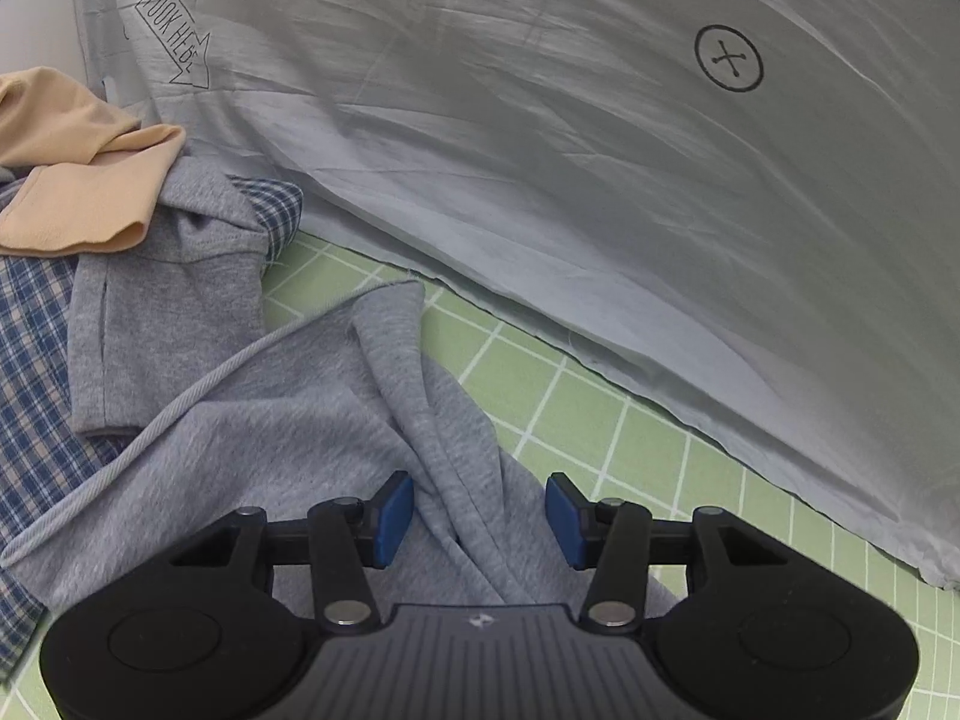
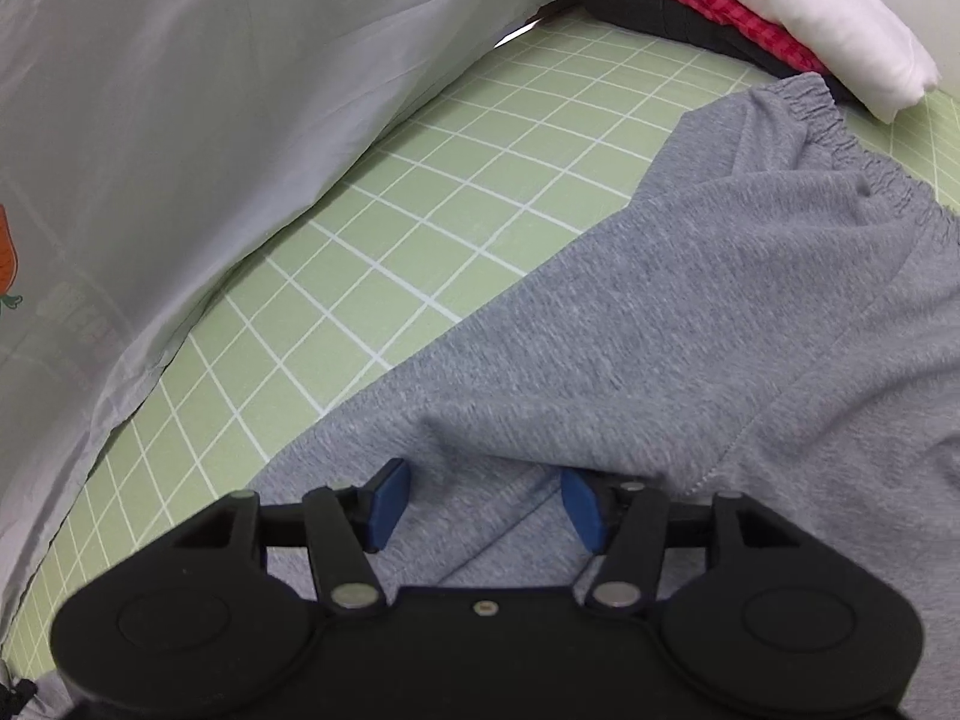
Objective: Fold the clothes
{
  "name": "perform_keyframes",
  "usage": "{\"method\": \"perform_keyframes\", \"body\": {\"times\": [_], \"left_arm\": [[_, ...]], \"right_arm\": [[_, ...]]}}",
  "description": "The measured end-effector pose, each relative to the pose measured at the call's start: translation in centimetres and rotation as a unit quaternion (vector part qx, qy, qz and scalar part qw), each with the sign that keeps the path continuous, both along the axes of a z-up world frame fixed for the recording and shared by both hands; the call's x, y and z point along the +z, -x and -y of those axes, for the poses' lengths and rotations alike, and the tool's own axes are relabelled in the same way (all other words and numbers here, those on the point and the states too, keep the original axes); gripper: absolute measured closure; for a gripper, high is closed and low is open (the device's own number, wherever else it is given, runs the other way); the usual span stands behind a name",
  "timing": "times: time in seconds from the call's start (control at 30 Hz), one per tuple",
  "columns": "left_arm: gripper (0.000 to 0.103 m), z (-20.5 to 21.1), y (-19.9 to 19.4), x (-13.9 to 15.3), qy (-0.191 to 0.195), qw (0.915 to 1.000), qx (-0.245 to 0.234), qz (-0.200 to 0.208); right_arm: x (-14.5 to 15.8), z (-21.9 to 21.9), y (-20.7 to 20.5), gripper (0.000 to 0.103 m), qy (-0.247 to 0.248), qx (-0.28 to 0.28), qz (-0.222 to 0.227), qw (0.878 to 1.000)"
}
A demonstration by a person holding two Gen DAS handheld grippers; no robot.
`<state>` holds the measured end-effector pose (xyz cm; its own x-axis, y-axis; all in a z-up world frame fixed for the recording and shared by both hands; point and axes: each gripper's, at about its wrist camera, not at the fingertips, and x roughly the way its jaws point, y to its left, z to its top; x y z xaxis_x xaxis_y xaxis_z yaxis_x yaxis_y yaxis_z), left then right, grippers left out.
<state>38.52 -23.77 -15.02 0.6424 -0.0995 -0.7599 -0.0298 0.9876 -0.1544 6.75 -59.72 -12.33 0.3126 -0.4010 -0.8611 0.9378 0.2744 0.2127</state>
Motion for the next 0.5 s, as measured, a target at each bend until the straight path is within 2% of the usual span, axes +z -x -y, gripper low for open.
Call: {"method": "perform_keyframes", "body": {"times": [0.07, 0.13, 0.17, 0.2, 0.27, 0.33, 0.43, 0.5], "left_arm": [[0.053, 0.1, -0.9, -0.1, -0.014, 0.9999, 0.000, 0.003], [0.056, 0.2, -1.6, 0.0, -0.021, 0.9998, 0.006, 0.003], [0.066, 0.2, -2.0, 0.0, -0.025, 0.9996, 0.009, 0.004], [0.094, 0.1, -2.4, 0.0, -0.028, 0.9995, 0.012, 0.003], [0.100, -0.3, -3.2, 0.0, -0.005, 0.9998, 0.019, -0.003], [0.100, -0.7, -3.7, 0.4, 0.020, 0.9995, 0.026, 0.003], [0.100, -0.4, -3.8, 2.7, 0.036, 0.9985, 0.017, 0.038], [0.100, -1.2, -1.9, 5.0, 0.055, 0.9960, 0.020, 0.068]], "right_arm": [[0.0, -0.1, -0.3, 0.045, 0.013, 0.009, -0.015, 1.000], [0.0, 0.1, -0.7, 0.054, 0.025, 0.019, -0.025, 0.999], [0.0, 0.2, -0.7, 0.074, 0.028, 0.023, -0.024, 0.999], [0.0, 0.5, -0.6, 0.091, 0.026, 0.025, -0.021, 0.999], [0.0, 1.2, -0.4, 0.096, 0.017, 0.020, -0.004, 1.000], [0.5, 1.9, -0.1, 0.098, 0.015, 0.015, 0.016, 1.000], [2.6, 2.5, 0.5, 0.099, 0.044, 0.018, 0.053, 0.997], [4.9, 2.7, 1.3, 0.100, 0.069, 0.021, 0.079, 0.994]]}}
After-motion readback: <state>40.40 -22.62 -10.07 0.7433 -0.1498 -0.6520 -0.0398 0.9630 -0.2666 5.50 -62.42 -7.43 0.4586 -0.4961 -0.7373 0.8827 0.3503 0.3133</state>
